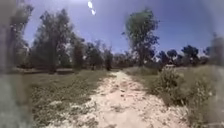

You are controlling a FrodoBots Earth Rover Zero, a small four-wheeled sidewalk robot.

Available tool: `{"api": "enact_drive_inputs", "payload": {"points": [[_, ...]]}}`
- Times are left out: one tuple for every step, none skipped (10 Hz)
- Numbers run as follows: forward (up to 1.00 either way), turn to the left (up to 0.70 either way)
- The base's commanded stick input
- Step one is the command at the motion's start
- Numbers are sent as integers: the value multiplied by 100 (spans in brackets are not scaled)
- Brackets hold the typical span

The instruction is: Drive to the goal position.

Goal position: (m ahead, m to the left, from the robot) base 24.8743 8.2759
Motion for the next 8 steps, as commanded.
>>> {"api": "enact_drive_inputs", "payload": {"points": [[85, 0], [85, 0], [85, 0], [85, 0], [85, 0], [85, 0], [85, 0], [85, 0]]}}
